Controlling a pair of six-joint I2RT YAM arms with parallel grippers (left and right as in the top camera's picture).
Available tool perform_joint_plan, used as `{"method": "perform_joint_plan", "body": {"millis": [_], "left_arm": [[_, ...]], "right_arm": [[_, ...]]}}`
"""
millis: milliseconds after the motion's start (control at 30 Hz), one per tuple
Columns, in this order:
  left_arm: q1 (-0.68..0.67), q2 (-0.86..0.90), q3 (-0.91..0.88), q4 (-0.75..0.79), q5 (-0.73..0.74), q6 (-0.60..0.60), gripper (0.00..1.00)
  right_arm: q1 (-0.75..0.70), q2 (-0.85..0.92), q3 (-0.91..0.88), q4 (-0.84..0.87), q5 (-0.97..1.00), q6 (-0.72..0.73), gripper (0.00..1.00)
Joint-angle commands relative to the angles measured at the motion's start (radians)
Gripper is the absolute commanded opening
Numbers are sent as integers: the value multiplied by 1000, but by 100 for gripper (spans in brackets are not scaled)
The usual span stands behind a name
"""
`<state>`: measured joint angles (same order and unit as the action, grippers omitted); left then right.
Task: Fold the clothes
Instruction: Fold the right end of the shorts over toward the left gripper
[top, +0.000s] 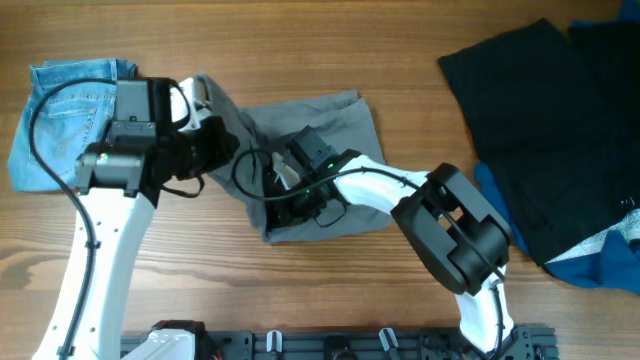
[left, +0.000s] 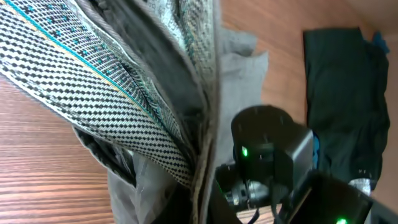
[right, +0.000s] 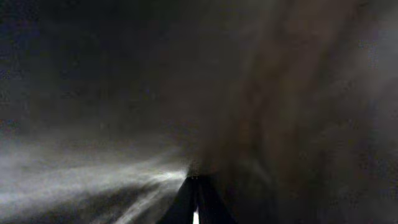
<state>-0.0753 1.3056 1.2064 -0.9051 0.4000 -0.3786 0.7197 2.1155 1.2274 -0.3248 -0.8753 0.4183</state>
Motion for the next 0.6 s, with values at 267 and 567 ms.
{"method": "perform_joint_plan", "body": {"millis": [267, 567], "left_arm": [[-91, 53, 21, 19, 0, -2, 4], [-417, 291, 21, 246, 11, -75, 4]], "right_arm": [[-461, -116, 93, -497, 554, -181, 15], [-471, -110, 93, -532, 614, -180, 18]]}}
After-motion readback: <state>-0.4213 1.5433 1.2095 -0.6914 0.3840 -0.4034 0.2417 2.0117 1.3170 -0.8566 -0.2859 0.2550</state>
